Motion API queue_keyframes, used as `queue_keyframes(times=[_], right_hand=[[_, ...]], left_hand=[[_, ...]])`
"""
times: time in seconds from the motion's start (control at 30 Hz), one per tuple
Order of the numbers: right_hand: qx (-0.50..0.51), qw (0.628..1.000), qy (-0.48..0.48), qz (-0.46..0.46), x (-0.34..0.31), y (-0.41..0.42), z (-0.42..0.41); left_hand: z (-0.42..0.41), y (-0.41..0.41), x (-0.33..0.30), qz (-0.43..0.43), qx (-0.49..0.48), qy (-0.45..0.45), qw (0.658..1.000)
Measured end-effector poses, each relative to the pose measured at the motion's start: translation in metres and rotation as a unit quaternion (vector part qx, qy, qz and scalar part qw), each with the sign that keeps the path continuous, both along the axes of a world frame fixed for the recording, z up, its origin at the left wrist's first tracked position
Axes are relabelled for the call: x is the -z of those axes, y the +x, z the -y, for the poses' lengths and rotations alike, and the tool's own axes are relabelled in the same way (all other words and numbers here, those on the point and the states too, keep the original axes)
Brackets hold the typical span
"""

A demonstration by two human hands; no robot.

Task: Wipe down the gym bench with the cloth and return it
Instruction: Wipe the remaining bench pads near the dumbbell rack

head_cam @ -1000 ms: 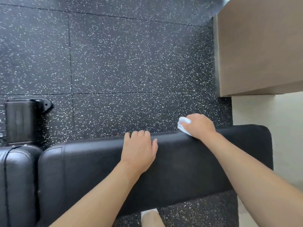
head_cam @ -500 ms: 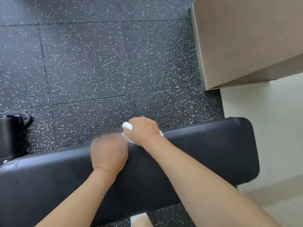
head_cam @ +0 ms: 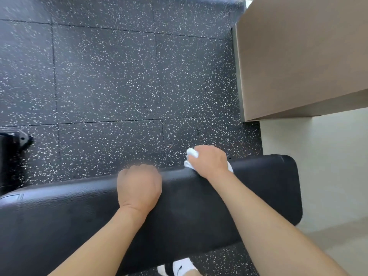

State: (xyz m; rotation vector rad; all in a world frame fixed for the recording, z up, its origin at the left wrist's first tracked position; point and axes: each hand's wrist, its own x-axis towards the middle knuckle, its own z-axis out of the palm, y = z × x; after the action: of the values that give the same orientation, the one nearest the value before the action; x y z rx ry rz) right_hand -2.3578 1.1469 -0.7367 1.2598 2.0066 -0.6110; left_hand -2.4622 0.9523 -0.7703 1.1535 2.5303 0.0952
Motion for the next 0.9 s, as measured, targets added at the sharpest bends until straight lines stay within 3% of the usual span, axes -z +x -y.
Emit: queue_keyframes(times=[0.1,0.23,0.4,0.53,0.6,0.77,0.9], right_hand=[[-0.019,0.996,-0.055,-0.066,0.003,-0.047,0.045],[-0.055,0.992,-0.076,-0.080,0.006,-0.054,0.043],[-0.108,0.994,-0.012,-0.001,-0.006,0.043,-0.047],[-0.044,0.997,0.041,0.046,-0.010,0.117,-0.110],[-0.073,0.995,0.043,0.047,-0.005,0.127,-0.120],[-0.090,0.995,-0.004,-0.032,0.014,0.099,-0.099],[-0.047,0.992,-0.047,-0.105,0.031,0.092,-0.090]], left_hand=[[0.000,-0.002,-0.001,-0.005,0.005,0.012,1.000],[0.003,-0.006,0.000,-0.002,0.032,0.003,0.999],[-0.008,0.007,-0.005,0.005,0.026,-0.039,0.999],[-0.043,0.046,-0.007,0.027,0.038,-0.044,0.998],[-0.068,0.067,-0.006,0.044,0.043,-0.041,0.997],[-0.123,0.123,-0.005,0.072,0.068,-0.025,0.995],[-0.143,0.146,-0.009,0.076,0.072,-0.047,0.993]])
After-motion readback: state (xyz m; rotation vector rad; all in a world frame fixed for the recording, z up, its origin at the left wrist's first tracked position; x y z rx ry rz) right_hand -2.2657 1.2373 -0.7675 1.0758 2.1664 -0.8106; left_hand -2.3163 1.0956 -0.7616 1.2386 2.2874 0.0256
